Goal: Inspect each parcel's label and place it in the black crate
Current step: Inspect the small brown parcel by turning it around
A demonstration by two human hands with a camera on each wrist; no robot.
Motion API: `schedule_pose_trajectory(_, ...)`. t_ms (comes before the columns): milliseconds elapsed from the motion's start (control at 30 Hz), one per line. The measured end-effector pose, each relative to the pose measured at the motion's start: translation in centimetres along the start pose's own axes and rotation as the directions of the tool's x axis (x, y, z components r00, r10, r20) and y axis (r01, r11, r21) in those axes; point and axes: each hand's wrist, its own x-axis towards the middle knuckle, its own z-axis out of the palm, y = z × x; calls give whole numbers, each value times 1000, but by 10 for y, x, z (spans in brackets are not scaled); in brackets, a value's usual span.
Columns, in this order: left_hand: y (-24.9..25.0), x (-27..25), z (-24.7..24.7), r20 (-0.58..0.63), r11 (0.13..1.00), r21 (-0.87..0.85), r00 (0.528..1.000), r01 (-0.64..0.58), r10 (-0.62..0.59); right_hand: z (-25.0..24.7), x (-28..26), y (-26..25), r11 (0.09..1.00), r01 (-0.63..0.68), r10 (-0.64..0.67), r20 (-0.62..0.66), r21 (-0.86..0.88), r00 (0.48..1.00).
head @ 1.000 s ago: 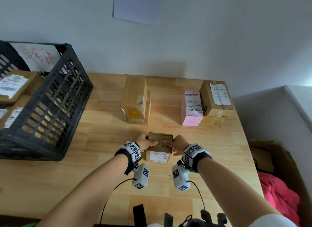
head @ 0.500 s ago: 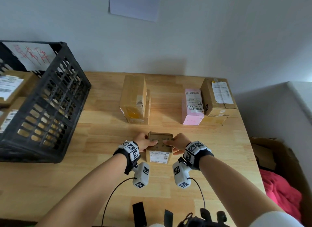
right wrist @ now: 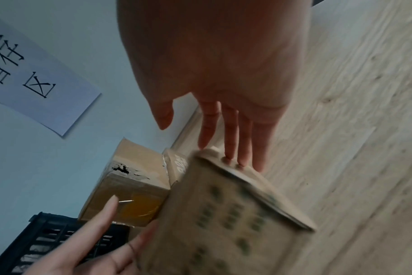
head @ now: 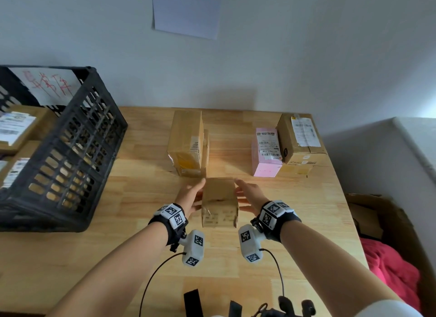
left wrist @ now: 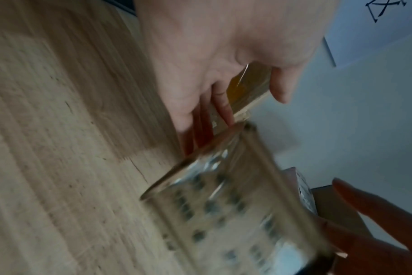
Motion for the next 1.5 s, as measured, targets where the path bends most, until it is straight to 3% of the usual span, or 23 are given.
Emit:
schedule_pose_trajectory(367,-32,5,1,-43,934,321,988,155,-149,4,4,35,971,-16,7,-37,-237,999)
schedule_pose_trajectory(600,-39,19,-6,-42,751,650,991,121,-124,8,8,35,891,-42,41,-13,-452,999)
schedule_pose_trajectory(900,-33,31,-3,-47,624,772,989,123,-137,4,26,32,757,-12,70,63,-654,995)
schedule_pose_trajectory(1067,-34,38,-3,-88,611,775,985,161,-148,3,37,30,720,-20,112,88,-693,990)
schedule_pose_trajectory(1333,-40,43,-4,-58,616,775,986,143,-156,4,39,31,713,-14,111,93,-701,989)
schedule_pose_trajectory(1500,-43,38,-10,-21,699,704,988,125,-156,6,31,39,779,-7,72,78,-627,994)
